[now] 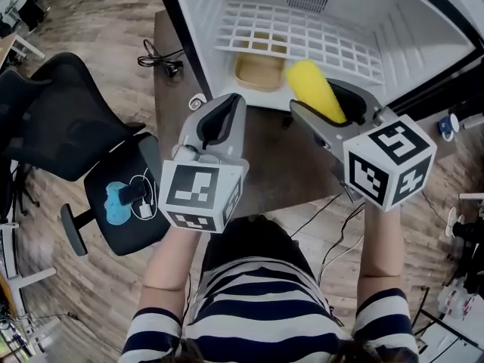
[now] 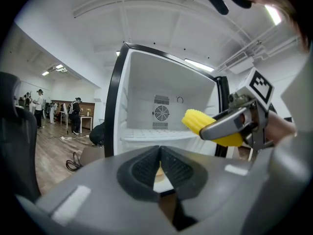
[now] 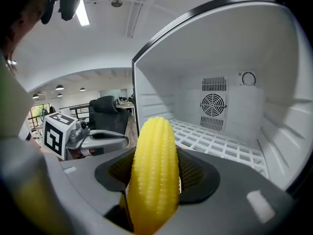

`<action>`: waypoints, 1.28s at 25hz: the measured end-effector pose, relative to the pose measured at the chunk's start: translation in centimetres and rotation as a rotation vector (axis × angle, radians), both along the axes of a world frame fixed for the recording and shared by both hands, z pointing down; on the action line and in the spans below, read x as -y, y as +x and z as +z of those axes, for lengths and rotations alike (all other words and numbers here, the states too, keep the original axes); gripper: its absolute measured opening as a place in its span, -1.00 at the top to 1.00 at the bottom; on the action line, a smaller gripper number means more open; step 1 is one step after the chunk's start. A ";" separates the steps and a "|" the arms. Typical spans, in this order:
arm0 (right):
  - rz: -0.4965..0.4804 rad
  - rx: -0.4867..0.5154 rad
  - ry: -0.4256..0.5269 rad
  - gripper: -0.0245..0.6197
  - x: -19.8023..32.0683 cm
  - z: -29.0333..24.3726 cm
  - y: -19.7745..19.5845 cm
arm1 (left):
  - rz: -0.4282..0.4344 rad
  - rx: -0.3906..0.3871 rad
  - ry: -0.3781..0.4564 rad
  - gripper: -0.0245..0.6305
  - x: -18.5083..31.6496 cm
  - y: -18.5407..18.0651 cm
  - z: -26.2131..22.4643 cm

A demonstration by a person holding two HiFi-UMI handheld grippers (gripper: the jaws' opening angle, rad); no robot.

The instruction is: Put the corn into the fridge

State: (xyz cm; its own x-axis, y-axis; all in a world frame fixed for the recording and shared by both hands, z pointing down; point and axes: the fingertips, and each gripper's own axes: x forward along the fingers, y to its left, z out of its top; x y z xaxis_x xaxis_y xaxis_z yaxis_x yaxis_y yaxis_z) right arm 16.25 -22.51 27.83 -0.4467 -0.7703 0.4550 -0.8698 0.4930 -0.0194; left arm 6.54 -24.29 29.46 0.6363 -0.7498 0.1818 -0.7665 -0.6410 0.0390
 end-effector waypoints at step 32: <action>-0.113 -0.253 0.015 0.13 14.0 -0.8 1.5 | -0.132 -0.026 0.074 0.93 4.2 0.5 0.3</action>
State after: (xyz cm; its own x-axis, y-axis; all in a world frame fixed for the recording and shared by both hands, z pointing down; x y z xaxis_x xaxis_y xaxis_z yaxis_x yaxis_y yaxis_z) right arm 17.75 -36.54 27.02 -0.4039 -0.7294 0.5522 -0.7853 0.5860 0.1996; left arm 7.08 -28.49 29.73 0.5348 -0.8381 0.1076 -0.8438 -0.5364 0.0159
